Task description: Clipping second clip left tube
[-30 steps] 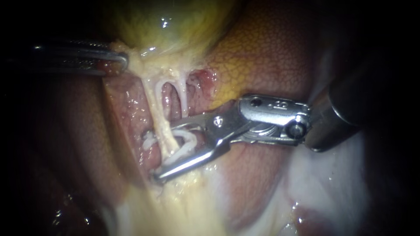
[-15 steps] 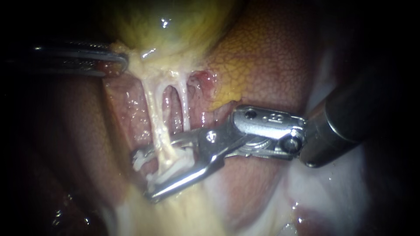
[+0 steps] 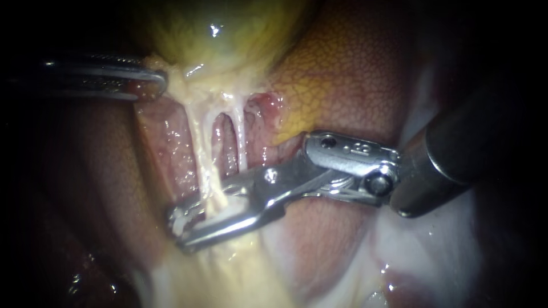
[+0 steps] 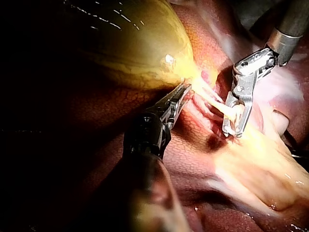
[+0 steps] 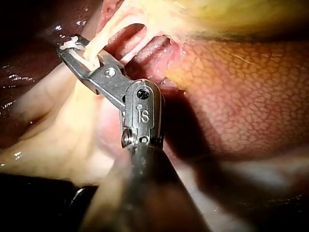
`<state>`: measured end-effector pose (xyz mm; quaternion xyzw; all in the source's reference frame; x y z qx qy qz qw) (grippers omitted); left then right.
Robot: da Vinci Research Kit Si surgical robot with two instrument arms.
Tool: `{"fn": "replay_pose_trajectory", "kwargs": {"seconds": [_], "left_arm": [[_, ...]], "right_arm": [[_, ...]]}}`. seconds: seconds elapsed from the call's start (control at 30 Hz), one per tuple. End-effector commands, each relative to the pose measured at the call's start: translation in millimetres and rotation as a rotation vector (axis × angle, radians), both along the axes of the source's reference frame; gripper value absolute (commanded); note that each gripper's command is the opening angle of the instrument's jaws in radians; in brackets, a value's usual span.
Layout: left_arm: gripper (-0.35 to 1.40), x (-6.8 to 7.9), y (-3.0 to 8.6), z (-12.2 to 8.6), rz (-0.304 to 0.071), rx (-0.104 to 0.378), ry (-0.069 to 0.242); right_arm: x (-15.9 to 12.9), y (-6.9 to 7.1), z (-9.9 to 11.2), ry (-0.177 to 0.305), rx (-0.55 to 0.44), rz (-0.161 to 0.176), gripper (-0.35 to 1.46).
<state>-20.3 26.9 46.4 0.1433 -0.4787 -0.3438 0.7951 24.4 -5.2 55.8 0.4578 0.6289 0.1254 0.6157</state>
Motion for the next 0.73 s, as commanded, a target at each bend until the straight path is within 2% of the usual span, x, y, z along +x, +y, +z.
{"fn": "replay_pose_trajectory", "kwargs": {"seconds": [0.03, 0.1, 0.73], "left_arm": [[-0.35, 0.0, 0.0, 0.0, 0.000, 0.000, 0.000], [-0.35, 0.0, 0.0, 0.0, 0.000, 0.000, 0.000], [-0.35, -0.1, 0.0, 0.0, -0.001, 0.000, 0.000]], "right_arm": [[0.0, 0.0, 0.0, -0.003, 0.006, -0.001, -0.19], [0.0, 0.0, 0.0, -0.015, 0.033, -0.007, -0.35], [0.1, 0.0, 0.3, -0.031, 0.063, -0.011, -0.35]]}}
